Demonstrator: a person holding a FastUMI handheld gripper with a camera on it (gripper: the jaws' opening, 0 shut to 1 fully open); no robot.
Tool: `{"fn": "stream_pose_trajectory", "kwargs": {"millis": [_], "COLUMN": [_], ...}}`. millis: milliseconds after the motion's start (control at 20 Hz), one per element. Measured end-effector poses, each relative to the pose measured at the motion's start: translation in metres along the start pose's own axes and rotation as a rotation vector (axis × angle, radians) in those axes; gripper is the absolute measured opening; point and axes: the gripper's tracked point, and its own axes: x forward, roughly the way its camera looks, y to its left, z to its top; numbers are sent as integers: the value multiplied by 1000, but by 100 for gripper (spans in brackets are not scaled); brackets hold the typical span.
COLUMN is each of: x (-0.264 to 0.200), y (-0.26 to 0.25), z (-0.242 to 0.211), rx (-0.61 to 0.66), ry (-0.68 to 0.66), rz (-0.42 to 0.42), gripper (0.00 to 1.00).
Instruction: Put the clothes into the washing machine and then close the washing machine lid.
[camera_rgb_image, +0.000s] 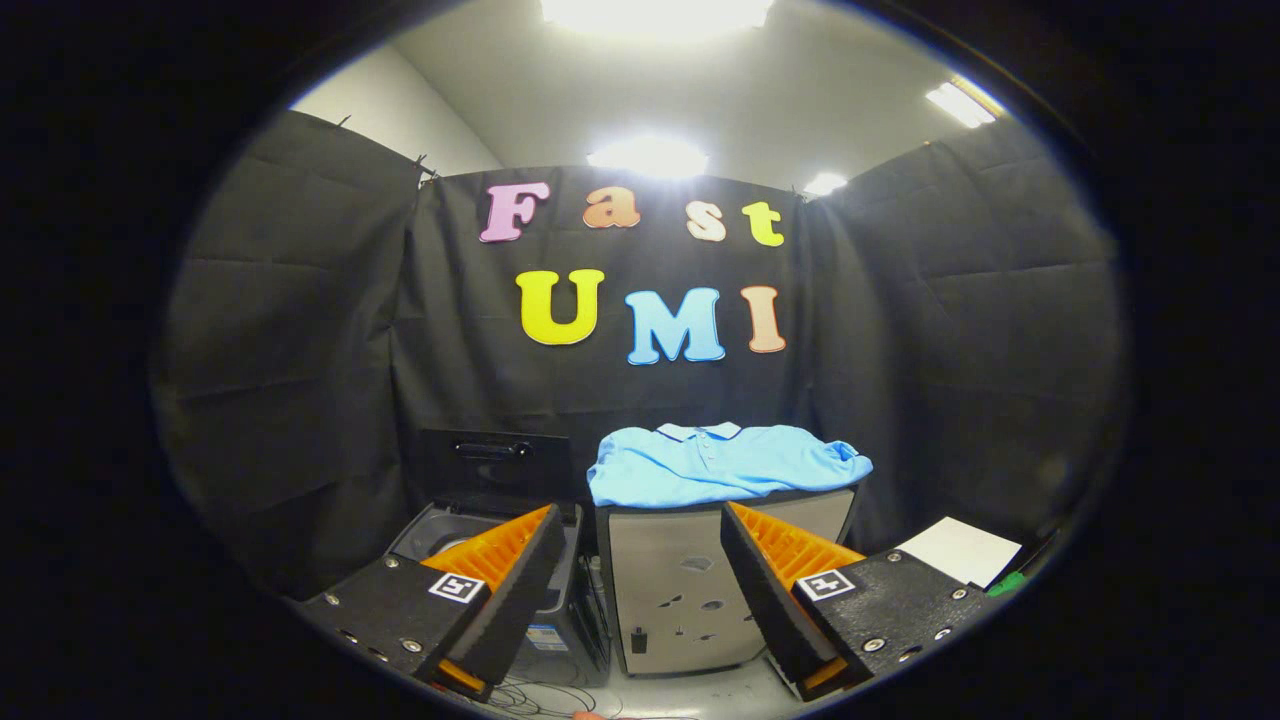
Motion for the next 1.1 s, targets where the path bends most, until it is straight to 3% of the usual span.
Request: {"fn": "stream_pose_trajectory", "kwargs": {"millis": [300,700,1100], "x": [68,169,278], "y": [-30,-76,-95], "z": [21,-17,-30], "rx": [47,166,254], "ry": [61,253,335], "rz": [-99,-205,-173], "gripper": [97,97,96]}}
